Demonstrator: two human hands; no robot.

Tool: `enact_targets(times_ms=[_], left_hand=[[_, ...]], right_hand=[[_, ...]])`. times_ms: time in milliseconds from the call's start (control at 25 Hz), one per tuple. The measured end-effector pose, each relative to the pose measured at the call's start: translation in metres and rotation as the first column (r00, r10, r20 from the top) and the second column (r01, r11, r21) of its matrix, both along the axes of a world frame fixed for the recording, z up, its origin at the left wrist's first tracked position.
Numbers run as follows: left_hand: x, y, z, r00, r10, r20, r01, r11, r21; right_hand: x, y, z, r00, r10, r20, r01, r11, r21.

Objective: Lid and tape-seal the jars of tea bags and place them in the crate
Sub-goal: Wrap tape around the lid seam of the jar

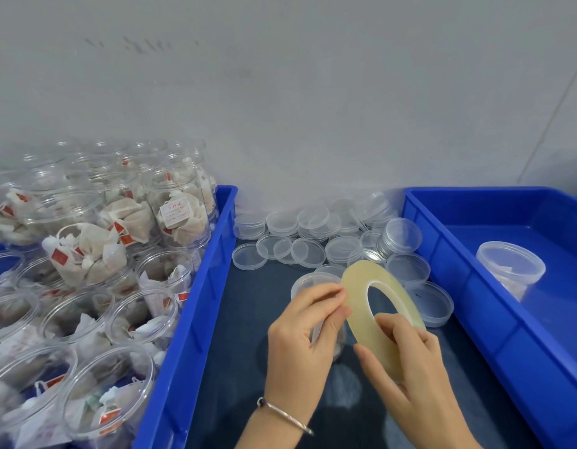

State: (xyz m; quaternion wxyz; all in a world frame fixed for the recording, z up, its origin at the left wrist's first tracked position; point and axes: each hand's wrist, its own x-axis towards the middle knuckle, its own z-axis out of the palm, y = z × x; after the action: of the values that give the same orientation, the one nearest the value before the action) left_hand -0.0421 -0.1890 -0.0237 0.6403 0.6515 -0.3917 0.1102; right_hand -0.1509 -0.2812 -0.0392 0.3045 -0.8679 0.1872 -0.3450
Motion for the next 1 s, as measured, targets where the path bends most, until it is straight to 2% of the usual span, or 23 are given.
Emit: enact_targets(times_ms=[120, 200, 320, 560, 760, 880, 1000], left_hand=[[-0.001, 0.0, 0.002, 0.967, -0.096, -0.237, 0.086, 0.995, -0.05], [0.004, 0.0, 0.006, 0.925, -0.163, -0.343, 0.139, 0.986, -0.095], [0.007, 0.001, 0.01, 0.915, -0.167, -0.369, 0.147, 0.986, -0.082], [0.004, 0.002, 0.005, 0.921, -0.162, -0.353, 0.115, 0.982, -0.15], [0.001, 0.003, 0.001, 0.932, -0.133, -0.338, 0.072, 0.98, -0.187], [0.004, 0.003, 0.004, 0.899, -0.171, -0.402, 0.094, 0.974, -0.204], [0.007, 0.004, 0.009, 0.867, -0.208, -0.452, 0.16, 0.977, -0.143]], right_hand=[[-0.001, 0.0, -0.003, 1.0, 0.017, -0.018, -0.017, 1.0, -0.018], [-0.002, -0.001, -0.003, 0.999, 0.025, -0.024, -0.028, 0.995, -0.097], [0.0, -0.003, 0.0, 0.999, 0.035, 0.007, -0.033, 0.975, -0.219], [0.0, -0.006, 0.0, 0.996, 0.076, 0.042, -0.063, 0.967, -0.247], [-0.004, -0.005, -0.001, 0.995, 0.095, 0.021, -0.091, 0.987, -0.136], [-0.006, -0.004, 0.001, 0.994, 0.113, 0.013, -0.112, 0.992, -0.054], [-0.008, -0.006, 0.003, 0.992, 0.13, -0.011, -0.13, 0.99, -0.061]])
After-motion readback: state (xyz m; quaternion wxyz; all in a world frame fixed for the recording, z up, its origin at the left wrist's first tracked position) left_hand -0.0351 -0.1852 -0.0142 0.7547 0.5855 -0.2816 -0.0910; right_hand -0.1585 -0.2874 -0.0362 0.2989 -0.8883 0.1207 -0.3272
